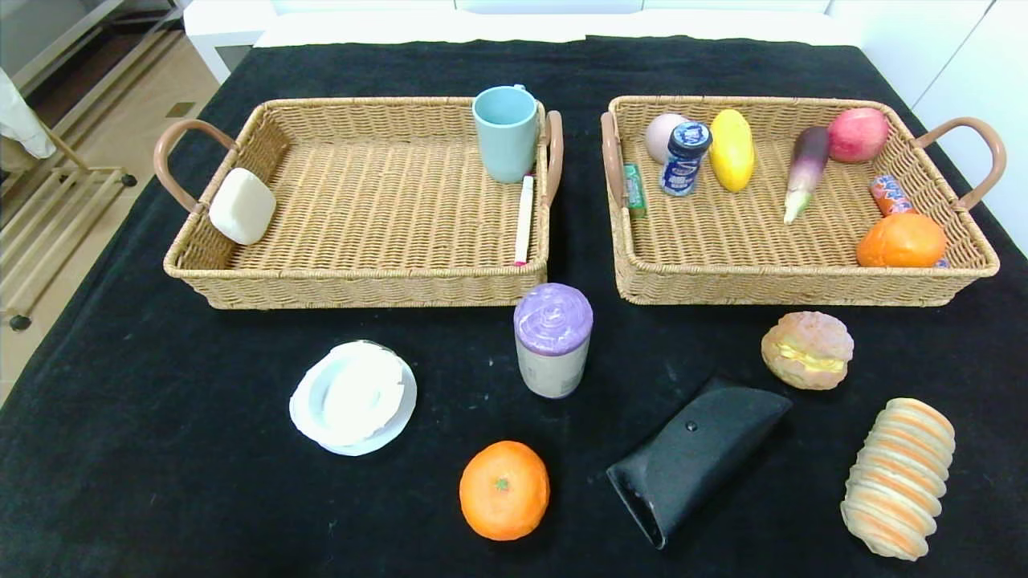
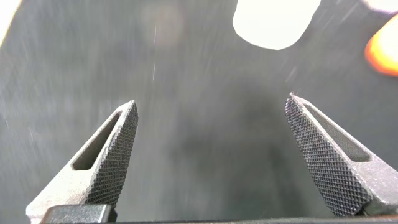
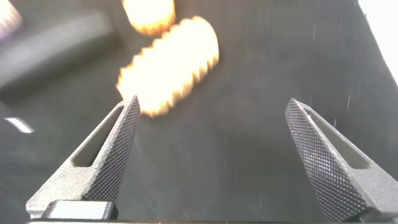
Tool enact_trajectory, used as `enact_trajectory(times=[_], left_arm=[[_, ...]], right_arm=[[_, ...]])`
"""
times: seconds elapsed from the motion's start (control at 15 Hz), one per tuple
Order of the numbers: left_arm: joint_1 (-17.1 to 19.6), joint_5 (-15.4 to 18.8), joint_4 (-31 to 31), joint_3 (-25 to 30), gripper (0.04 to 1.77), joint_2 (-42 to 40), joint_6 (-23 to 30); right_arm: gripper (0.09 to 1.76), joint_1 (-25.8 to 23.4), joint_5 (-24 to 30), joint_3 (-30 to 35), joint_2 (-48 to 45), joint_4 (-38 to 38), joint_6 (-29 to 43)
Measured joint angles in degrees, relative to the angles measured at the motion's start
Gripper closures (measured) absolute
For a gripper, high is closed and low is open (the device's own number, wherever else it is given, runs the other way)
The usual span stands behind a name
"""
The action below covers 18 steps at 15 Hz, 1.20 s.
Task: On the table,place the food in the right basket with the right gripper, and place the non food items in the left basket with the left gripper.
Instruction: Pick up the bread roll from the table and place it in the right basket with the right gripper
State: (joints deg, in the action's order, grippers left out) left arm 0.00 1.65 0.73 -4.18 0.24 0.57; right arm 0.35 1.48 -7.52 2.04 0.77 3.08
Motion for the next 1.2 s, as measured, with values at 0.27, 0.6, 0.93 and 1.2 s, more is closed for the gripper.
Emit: enact_trajectory(times=[0.27,0.6,0.93,1.2], left_arm=[[-0.35,6.10,1.00,-9.64,0.09,6.40,1.29],[-10.56,10.28,5.66,-19.58,0.09,21.81,1.35],[-18.15,12.52,13.09,-25.33,0.09,38.17,1.07],[-20.33,17.37,14.09,-29.42,0.09,47.96,0.91]], right_arm=[[0.14,3.66,1.90,-8.63,9.79,-2.06,0.99],[0.14,9.62,2.38,-17.97,21.39,-2.26,-2.46],[0.14,14.14,4.63,-25.61,34.40,-3.79,-4.18],[0.14,20.89,2.71,-28.06,44.98,-11.98,-4.16]])
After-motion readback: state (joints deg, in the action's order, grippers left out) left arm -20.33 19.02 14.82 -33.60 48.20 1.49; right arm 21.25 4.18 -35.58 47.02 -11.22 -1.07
